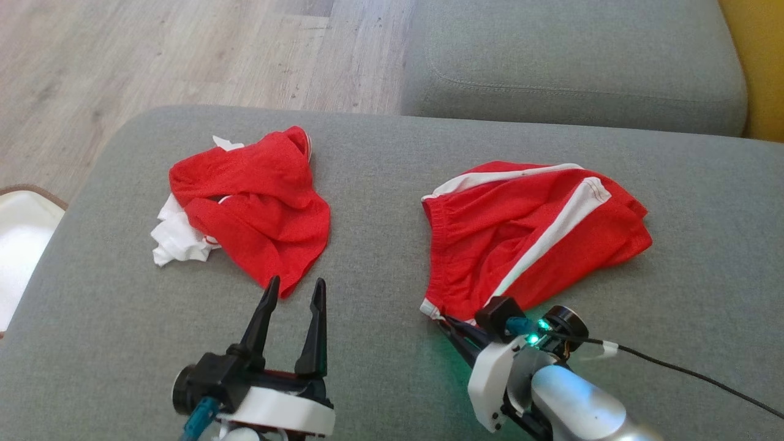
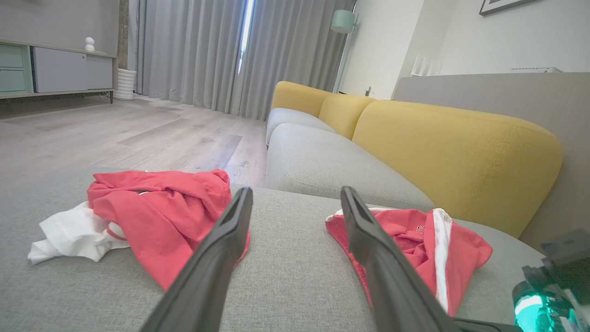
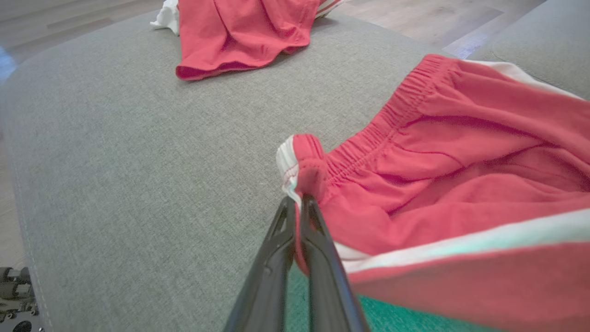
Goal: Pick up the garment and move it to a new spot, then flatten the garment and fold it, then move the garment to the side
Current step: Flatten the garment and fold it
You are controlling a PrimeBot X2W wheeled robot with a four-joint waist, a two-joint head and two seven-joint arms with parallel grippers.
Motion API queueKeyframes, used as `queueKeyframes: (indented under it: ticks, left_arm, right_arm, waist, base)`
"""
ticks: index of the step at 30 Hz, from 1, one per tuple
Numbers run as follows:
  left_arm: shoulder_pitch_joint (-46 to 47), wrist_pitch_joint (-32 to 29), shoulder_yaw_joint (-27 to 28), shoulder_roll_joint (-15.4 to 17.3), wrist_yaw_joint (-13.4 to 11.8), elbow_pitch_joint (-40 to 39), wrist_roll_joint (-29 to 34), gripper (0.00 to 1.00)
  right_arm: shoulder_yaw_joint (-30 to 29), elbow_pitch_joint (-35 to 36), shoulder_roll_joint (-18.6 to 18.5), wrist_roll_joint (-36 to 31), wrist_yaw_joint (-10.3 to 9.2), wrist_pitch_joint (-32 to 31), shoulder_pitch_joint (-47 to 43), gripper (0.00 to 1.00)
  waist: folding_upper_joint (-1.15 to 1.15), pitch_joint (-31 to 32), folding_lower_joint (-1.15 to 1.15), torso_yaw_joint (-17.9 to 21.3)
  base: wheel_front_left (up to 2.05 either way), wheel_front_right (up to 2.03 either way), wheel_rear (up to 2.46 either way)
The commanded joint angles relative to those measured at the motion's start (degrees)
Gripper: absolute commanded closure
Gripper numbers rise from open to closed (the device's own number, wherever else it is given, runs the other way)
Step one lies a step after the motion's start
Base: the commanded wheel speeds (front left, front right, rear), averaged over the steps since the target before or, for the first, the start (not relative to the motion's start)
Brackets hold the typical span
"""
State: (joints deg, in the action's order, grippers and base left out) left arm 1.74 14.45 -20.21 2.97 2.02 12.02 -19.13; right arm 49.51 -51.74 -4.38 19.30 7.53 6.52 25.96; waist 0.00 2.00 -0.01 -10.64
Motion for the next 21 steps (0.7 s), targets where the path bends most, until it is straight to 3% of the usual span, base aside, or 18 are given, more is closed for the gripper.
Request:
queueKeyframes:
  ticks: [1, 2, 3, 4, 11, 16, 21]
  left_arm:
    - [1.4, 0.5, 2.0, -0.1, 0.1, -1.5, 0.2, 0.00]
    - [1.3, 0.5, 2.1, -0.1, 0.1, -1.4, 0.2, 0.00]
    - [1.1, 0.5, 2.2, -0.1, 0.0, -1.3, 0.2, 0.00]
    - [1.1, 0.5, 2.2, -0.1, 0.0, -1.2, 0.1, 0.00]
    - [0.9, 0.5, 2.3, -0.1, -0.2, -1.1, -0.1, 0.00]
    - [1.2, 0.5, 2.9, -0.1, -0.2, -1.6, -0.2, 0.00]
    - [1.3, 0.5, 3.3, -0.1, -0.2, -1.7, -1.2, 0.00]
  right_arm:
    - [-0.5, 1.5, 0.9, 0.8, -0.04, 1.0, 0.6, 1.00]
    - [-0.7, 1.3, 1.0, 1.1, -0.04, 1.1, 0.0, 1.00]
    - [-0.9, 1.3, 1.0, 1.3, -0.04, 1.3, -0.5, 0.87]
    - [-0.9, 1.4, 1.1, 1.5, -0.04, 1.4, -1.0, 0.00]
    - [-5.9, 3.8, 1.1, 4.2, -0.04, 4.0, -0.1, 0.00]
    - [-15.3, 8.1, -2.2, 5.2, -0.04, 7.3, 1.3, 0.00]
    - [-27.5, 14.7, -4.7, 1.4, -0.04, 8.4, -0.6, 0.00]
  waist:
    - [0.00, 0.1, 0.01, 0.1]
    - [0.00, 0.1, 0.01, 0.3]
    - [0.00, 0.2, 0.01, 0.4]
    - [0.00, 0.2, 0.01, 0.5]
    - [0.00, 0.7, 0.01, 2.3]
    - [0.00, 0.6, 0.01, 4.7]
    - [0.00, 0.2, 0.01, 7.4]
  base:
    - [0.00, 0.00, 0.00]
    - [0.00, 0.00, 0.00]
    - [0.00, 0.00, 0.00]
    - [0.00, 0.00, 0.00]
    - [0.00, 0.00, 0.00]
    - [0.00, 0.00, 0.00]
    - [0.00, 0.00, 0.00]
